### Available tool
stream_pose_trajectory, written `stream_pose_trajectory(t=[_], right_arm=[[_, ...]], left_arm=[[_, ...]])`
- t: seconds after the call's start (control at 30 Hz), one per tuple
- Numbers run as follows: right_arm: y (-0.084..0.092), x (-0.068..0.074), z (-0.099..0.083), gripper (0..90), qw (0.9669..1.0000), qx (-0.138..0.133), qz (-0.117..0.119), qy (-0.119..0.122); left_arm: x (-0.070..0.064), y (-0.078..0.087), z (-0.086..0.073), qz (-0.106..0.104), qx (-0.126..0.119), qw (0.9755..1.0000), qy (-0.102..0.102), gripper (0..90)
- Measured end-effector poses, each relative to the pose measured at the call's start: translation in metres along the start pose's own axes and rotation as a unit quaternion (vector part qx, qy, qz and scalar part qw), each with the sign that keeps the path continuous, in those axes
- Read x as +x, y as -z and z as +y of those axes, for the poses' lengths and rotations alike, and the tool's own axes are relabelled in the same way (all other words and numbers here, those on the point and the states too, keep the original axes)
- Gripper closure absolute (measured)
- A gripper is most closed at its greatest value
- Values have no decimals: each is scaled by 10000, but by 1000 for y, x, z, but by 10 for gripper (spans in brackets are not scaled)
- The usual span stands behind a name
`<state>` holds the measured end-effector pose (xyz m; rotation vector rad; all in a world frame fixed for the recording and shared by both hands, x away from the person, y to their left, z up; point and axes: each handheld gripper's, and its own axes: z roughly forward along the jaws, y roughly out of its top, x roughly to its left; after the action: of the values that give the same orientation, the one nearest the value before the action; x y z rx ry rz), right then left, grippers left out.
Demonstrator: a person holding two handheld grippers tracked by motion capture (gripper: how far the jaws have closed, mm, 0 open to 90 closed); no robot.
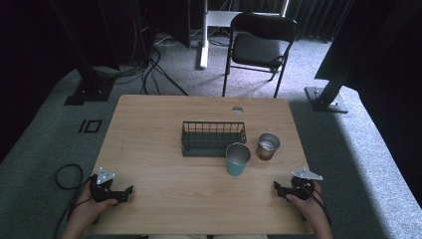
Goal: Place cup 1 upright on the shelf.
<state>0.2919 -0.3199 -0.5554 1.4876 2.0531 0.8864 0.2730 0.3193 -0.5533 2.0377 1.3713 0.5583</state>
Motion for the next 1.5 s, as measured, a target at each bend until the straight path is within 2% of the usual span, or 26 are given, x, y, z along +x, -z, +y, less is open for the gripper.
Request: stream_pose_trajectory(t=[0.73, 0.9, 1.17, 1.5], right_arm=[[0, 0, 0, 111, 10000, -3, -4, -4], [0, 0, 0, 111, 10000, -3, -6, -2], [0, 0, 0, 111, 10000, -5, -6, -4], [0, 0, 0, 111, 10000, -3, -6, -3]], left_arm=[[-2, -1, 1, 42, 4, 10000, 27, 24], [-4, -1, 1, -53, 24, 10000, -81, 25], [-7, 2, 3, 42, 54, 9994, -342, 24], [-11, 1, 6, 86, 81, 9988, -476, 25]])
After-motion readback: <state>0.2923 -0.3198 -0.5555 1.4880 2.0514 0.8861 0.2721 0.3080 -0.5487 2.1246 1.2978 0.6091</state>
